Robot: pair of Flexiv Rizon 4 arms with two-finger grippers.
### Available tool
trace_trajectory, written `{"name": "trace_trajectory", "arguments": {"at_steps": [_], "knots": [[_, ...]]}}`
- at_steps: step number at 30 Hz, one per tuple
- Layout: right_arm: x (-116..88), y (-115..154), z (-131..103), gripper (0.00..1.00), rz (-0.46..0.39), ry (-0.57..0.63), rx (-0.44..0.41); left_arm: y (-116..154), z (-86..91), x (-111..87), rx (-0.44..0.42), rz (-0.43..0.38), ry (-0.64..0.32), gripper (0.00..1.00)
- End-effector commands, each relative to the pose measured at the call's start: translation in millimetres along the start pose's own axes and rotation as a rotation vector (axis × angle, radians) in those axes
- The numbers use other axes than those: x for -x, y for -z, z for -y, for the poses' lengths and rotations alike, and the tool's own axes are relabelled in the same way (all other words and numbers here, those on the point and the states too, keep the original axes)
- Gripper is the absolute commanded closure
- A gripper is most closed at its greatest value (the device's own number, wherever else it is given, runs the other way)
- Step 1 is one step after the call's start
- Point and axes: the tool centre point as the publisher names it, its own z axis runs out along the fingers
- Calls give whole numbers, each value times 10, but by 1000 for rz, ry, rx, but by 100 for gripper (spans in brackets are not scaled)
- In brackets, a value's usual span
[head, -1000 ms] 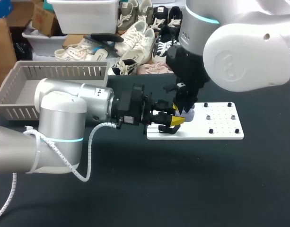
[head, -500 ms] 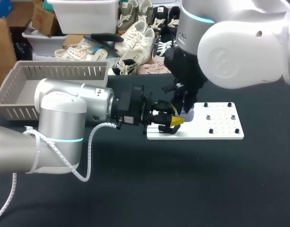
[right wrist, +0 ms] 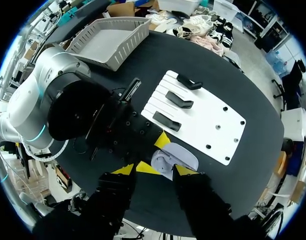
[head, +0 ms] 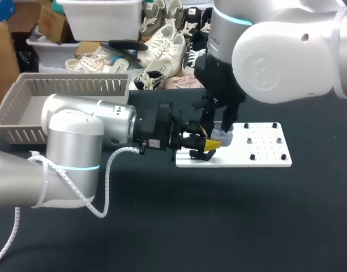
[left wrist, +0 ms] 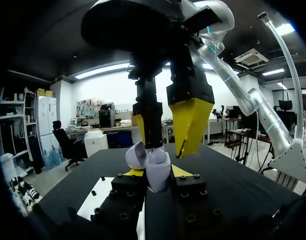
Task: Pick up each earbud case from the left stands, insert the matching earbuds, close the lid, and place the case in the box.
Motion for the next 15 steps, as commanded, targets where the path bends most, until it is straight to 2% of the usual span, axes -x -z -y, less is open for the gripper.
{"name": "trace_trajectory", "arguments": {"at_steps": [1, 7, 9, 11, 12, 14, 15], "knots": [[-30, 36, -19, 55, 7, -1, -6, -1, -11, 1, -2, 0, -1, 100], [-60, 193, -13, 52, 38, -3, -21, -1, -11, 1, -2, 0, -1, 100], [-60, 262, 35, 42, 53, -16, -34, -1, -11, 1, -2, 0, -1, 100], [-47, 322, 109, 20, 64, -35, -47, -1, -11, 1, -2, 0, -1, 100], [-35, 349, 153, 17, 67, -48, -55, -1, -11, 1, -2, 0, -1, 100], [-5, 401, 240, 1, 70, -69, -66, -1, -11, 1, -2, 0, -1, 100], [14, 420, 282, 0, 73, -80, -71, -1, -11, 1, -2, 0, -1, 100]]}}
